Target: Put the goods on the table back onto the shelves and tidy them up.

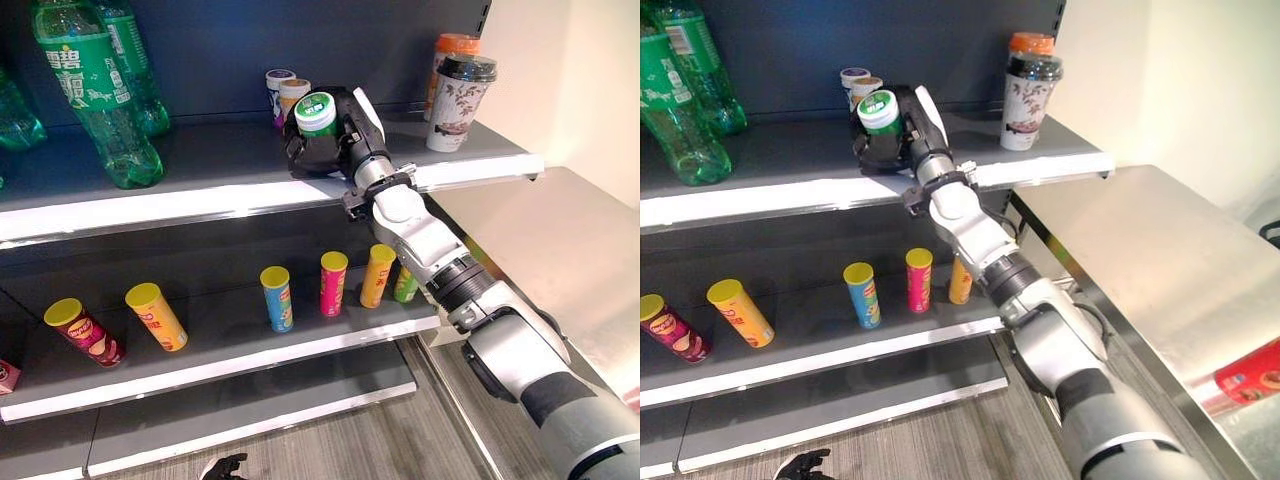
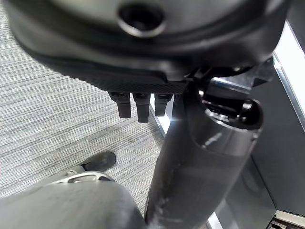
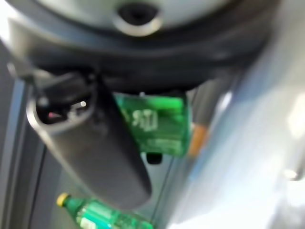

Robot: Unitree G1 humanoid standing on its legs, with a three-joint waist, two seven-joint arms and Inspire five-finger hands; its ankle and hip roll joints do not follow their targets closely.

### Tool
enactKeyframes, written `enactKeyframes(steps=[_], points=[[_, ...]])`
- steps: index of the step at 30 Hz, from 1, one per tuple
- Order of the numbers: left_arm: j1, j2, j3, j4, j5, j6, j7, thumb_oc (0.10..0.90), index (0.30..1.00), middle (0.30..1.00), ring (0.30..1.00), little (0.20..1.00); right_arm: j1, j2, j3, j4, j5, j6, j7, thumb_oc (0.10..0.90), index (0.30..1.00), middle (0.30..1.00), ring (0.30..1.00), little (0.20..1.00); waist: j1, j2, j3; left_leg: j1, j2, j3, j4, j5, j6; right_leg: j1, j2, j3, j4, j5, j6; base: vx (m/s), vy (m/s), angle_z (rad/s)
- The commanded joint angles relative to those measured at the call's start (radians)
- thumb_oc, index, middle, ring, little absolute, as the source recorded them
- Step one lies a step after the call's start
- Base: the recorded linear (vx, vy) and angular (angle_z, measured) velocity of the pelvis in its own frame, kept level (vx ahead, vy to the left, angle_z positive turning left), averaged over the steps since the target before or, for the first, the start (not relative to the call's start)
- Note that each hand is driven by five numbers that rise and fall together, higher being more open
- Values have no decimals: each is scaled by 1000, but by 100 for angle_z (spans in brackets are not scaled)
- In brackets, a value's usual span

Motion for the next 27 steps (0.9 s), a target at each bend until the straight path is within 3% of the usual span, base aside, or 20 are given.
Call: enactKeyframes(steps=[1, 8, 9, 10, 27], points=[[-17, 60, -15, 15, -18, 9, -13, 800, 900, 900, 900, 900, -12, 114, 28, 44, 12, -5, 51, 400, 300, 300, 300, 300, 96, -35, 74, 9, -45, -52, 6, -78, 26, 28, -89, 29, 129, 222, 68, 0, 0, 0], [-20, 60, -22, 9, -23, 6, -12, 800, 900, 900, 900, 900, -14, 133, 22, 82, 3, -1, 50, 400, 300, 300, 300, 300, 108, -32, 70, 4, -46, -60, 6, -76, 25, 30, -89, 22, 124, 229, 69, 7, 0, 3], [-20, 60, -22, 7, -25, 5, -11, 800, 900, 900, 900, 900, -14, 134, 21, 86, 3, 1, 51, 428, 342, 342, 342, 342, 109, -32, 70, 3, -47, -61, 6, -76, 25, 31, -89, 22, 122, 231, 69, 5, -5, 5], [-19, 62, -20, 6, -26, 5, -11, 800, 900, 900, 900, 900, -15, 134, 21, 91, 1, 3, 49, 800, 900, 900, 900, 900, 111, -33, 68, 2, -48, -62, 6, -76, 25, 31, -90, 21, 122, 231, 69, 6, -9, 4], [-42, 70, -39, 11, 11, 9, -15, 800, 900, 900, 900, 900, -15, 105, 11, 39, -16, 2, 48, 800, 900, 900, 900, 900, 101, -19, 59, 19, -50, -49, 6, -83, 24, 36, -95, 28, 122, 229, 68, -1, -3, 2]])
